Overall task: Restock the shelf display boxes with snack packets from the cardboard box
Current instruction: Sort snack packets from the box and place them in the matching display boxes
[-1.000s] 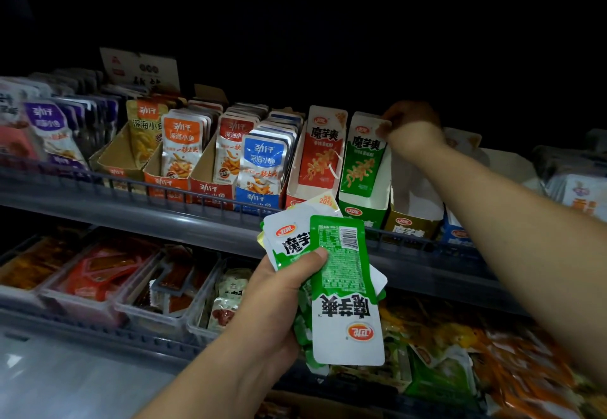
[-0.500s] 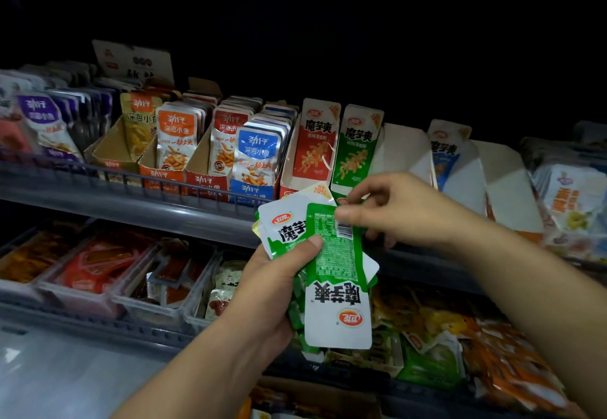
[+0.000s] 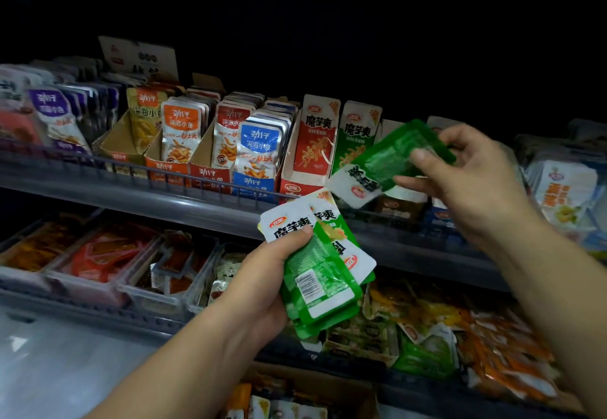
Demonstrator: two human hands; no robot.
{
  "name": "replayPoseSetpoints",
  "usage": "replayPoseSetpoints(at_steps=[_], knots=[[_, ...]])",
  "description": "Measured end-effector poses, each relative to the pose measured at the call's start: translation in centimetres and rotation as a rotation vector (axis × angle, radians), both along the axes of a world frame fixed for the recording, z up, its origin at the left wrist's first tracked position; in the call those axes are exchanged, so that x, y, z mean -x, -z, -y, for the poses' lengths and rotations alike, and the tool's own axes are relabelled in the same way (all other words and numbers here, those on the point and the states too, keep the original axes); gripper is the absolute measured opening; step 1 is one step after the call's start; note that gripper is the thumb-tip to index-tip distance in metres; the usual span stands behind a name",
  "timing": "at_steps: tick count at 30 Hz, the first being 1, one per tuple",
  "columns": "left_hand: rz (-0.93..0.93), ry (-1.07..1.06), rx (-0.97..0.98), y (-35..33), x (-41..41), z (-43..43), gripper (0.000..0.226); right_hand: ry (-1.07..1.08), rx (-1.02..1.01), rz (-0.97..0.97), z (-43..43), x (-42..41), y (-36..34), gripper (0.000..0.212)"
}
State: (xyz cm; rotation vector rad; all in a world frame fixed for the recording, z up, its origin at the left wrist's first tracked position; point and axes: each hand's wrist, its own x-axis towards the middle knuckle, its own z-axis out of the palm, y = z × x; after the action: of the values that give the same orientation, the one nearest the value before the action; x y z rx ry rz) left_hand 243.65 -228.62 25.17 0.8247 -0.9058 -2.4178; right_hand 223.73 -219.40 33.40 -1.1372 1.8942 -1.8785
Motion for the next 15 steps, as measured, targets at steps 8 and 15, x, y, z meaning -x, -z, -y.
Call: replayPoseSetpoints(at_steps=[8, 15], knots=[[-0.048, 0.03, -0.093, -0.3, 0.0, -0.3, 0.035, -0.465, -0.224, -0.165, -2.4, -4.8, 4.6, 0.033], [-0.035, 0.025, -0.069, 0.6, 0.4, -0.4, 0.036, -0.294, -0.282, -0.228, -0.6, -5.0, 6.5, 0.045]])
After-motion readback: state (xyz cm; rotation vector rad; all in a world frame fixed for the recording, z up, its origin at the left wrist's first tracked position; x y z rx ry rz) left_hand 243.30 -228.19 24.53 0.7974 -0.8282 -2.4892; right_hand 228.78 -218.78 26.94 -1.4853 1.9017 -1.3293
